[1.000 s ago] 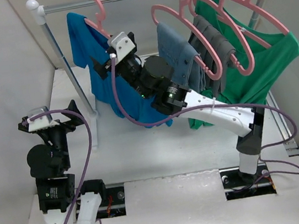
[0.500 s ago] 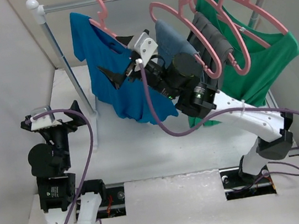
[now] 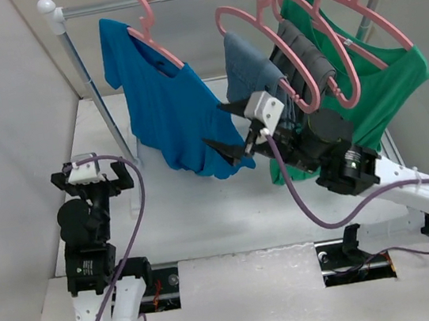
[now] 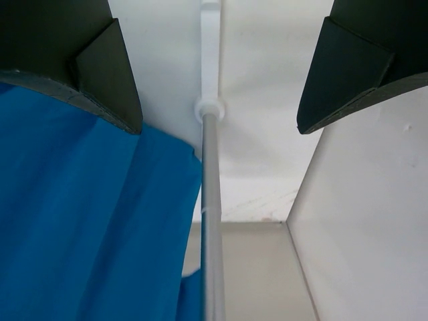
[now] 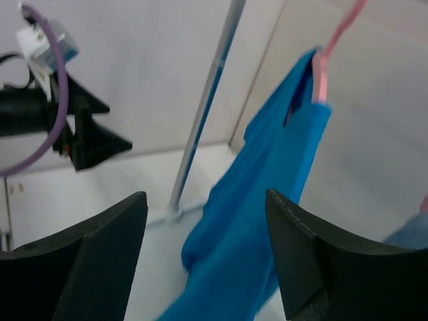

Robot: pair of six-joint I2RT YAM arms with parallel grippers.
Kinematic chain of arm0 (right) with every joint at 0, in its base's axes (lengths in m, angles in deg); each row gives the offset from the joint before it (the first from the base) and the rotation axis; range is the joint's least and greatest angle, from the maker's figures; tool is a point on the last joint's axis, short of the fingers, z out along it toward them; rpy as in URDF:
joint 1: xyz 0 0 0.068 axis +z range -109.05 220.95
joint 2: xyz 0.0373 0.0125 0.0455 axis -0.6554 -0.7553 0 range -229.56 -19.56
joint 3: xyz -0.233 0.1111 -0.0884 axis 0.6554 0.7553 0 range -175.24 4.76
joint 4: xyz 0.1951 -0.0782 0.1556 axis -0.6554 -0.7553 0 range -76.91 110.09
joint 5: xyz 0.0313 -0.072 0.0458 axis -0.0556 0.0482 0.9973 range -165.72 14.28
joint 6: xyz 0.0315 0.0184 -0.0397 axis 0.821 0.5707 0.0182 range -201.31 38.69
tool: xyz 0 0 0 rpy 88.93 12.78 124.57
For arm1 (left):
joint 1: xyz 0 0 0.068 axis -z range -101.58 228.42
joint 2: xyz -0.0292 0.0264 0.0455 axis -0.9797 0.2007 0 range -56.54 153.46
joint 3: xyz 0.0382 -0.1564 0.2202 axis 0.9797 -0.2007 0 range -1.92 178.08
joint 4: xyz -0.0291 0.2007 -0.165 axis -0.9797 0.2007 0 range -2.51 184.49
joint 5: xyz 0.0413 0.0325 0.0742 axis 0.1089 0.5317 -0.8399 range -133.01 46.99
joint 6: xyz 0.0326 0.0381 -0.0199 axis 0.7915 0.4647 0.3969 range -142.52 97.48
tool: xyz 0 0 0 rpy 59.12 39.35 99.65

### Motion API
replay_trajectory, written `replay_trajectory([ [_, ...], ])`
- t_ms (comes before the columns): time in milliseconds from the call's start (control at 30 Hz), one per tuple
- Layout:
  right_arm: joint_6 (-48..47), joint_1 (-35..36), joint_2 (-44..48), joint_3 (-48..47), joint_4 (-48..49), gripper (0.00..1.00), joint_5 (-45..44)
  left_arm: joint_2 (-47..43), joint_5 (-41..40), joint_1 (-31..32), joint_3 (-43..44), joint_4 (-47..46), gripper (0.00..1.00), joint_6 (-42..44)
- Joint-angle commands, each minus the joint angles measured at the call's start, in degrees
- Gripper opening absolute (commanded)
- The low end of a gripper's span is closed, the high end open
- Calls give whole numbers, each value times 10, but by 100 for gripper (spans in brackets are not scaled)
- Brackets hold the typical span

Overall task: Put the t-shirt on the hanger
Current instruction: Hang the hanger with tshirt onto the clothesline

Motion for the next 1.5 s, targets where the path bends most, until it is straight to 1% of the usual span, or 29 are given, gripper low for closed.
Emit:
replay_trajectory([
  [0, 37, 16, 62, 60, -26, 75, -55, -19, 4, -1, -22, -3, 100, 32],
  [67, 52, 23, 94, 89, -44, 68, -67, -19, 4, -1, -33, 2, 100, 38],
  [100, 58, 23, 100, 95, -51, 58, -72, -19, -2, -1, -39, 2, 100, 38],
  [167, 86, 28, 112, 105, -82, 48, -78, -19, -2, -1, -46, 2, 100, 43],
  [200, 97, 28, 112, 115, -94, 39, -84, -19, -2, -1, -46, 2, 100, 43],
  [233, 106, 28, 112, 121, -105, 37, -91, -19, -2, -1, -53, 2, 100, 43],
  [300, 125, 28, 126, 151, -134, 36, -92, -19, -2, -1, -68, 2, 100, 54],
  [367, 136, 28, 138, 179, -151, 42, -81, -26, -8, -1, -80, 2, 100, 54],
  [400, 154, 28, 159, 217, -164, 46, -74, -32, -15, -1, -95, 2, 100, 61],
  [433, 163, 28, 174, 242, -164, 68, -74, -32, -20, -1, -104, 7, 100, 67],
  [467, 177, 28, 190, 268, -169, 84, -87, -40, -21, -1, -114, 7, 100, 83],
  [500, 193, 28, 226, 322, -175, 98, -98, -40, -12, -1, -132, 7, 100, 102],
  [533, 223, 28, 245, 350, -183, 100, -112, -45, -18, -1, -145, 7, 100, 110],
  [567, 238, 28, 284, 402, -184, 100, -140, -45, -34, -1, -163, 1, 100, 116],
  [600, 255, 28, 284, 403, -191, 100, -156, -45, -43, -1, -163, 1, 100, 116],
  [633, 298, 28, 317, 448, -206, 100, -178, -37, -51, -1, -180, -4, 100, 121],
  [700, 349, 28, 343, 482, -231, 100, -241, -31, -72, -1, -196, -10, 100, 121],
  [733, 365, 28, 361, 509, -238, 100, -251, -31, -72, -1, -213, -15, 100, 130],
  [800, 404, 28, 369, 529, -251, 100, -282, -31, -72, -1, -228, -16, 100, 135],
  [867, 466, 28, 375, 550, -273, 100, -303, -31, -72, -1, -247, -16, 100, 141],
  [1033, 498, 28, 368, 568, -279, 100, -309, -20, -67, -1, -253, -9, 100, 141],
  [1100, 516, 28, 351, 568, -298, 100, -324, -8, -61, -1, -253, -9, 100, 141],
  [1167, 553, 28, 341, 560, -316, 100, -348, -1, -48, -1, -253, 1, 100, 155],
  [1233, 559, 28, 333, 540, -330, 100, -353, 6, -48, -1, -253, 1, 100, 156],
  [1467, 583, 28, 309, 534, -336, 100, -375, 11, -43, -1, -253, 1, 100, 161],
])
